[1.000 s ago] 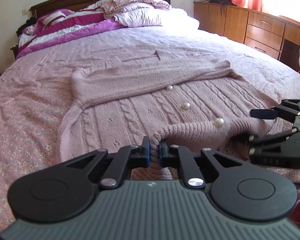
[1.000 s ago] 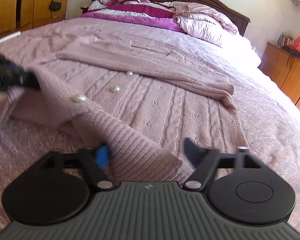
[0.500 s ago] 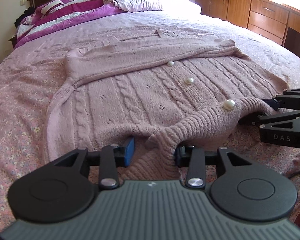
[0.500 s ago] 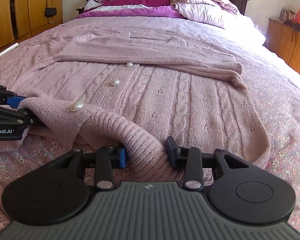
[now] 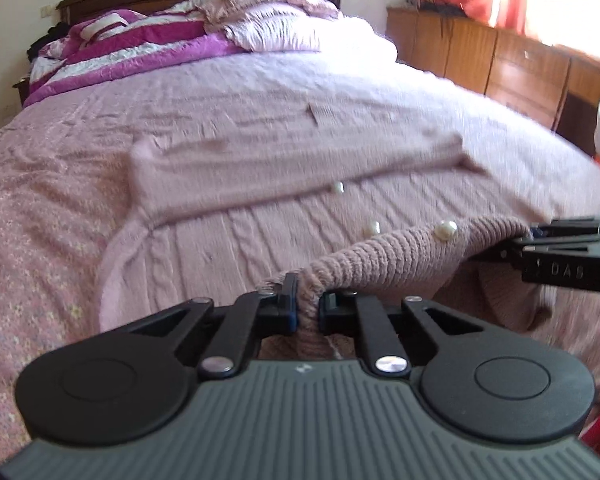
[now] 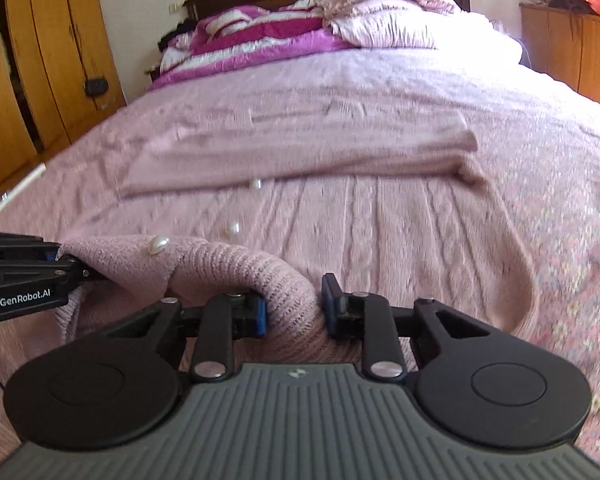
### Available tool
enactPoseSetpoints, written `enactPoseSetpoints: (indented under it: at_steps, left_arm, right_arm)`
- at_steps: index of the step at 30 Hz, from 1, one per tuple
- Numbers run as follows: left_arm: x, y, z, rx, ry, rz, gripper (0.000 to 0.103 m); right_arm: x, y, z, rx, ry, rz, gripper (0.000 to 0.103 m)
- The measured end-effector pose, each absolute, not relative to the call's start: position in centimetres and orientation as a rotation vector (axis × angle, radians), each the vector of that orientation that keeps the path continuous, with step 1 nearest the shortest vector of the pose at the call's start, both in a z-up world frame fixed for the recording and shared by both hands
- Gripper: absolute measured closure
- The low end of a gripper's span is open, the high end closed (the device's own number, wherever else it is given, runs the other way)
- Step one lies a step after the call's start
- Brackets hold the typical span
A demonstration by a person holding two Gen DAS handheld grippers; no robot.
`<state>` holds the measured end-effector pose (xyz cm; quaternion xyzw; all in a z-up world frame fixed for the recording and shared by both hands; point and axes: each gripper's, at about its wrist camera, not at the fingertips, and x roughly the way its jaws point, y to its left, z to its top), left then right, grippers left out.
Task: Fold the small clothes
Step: 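Lift the hem with both grippers and fold it toward the collar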
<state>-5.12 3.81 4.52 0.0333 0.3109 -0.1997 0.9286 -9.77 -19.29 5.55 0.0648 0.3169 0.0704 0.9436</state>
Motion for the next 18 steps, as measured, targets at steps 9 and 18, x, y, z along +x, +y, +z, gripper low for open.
enactPoseSetpoints:
  at_steps: [9,18]
  left_arm:
    - [-2.3,4.0,8.3,0.022,0.548,-0.374,0.092]
    - [2.0,4.2,11.0,-0.021,0.46,-0.314,0.092]
  right_arm:
    - [-6.7,-19.3,8.7,0.129,0.555,0.188,0.088]
    - [-1.2,-19.2,11.6,0.145,0.464,0.192,0.089]
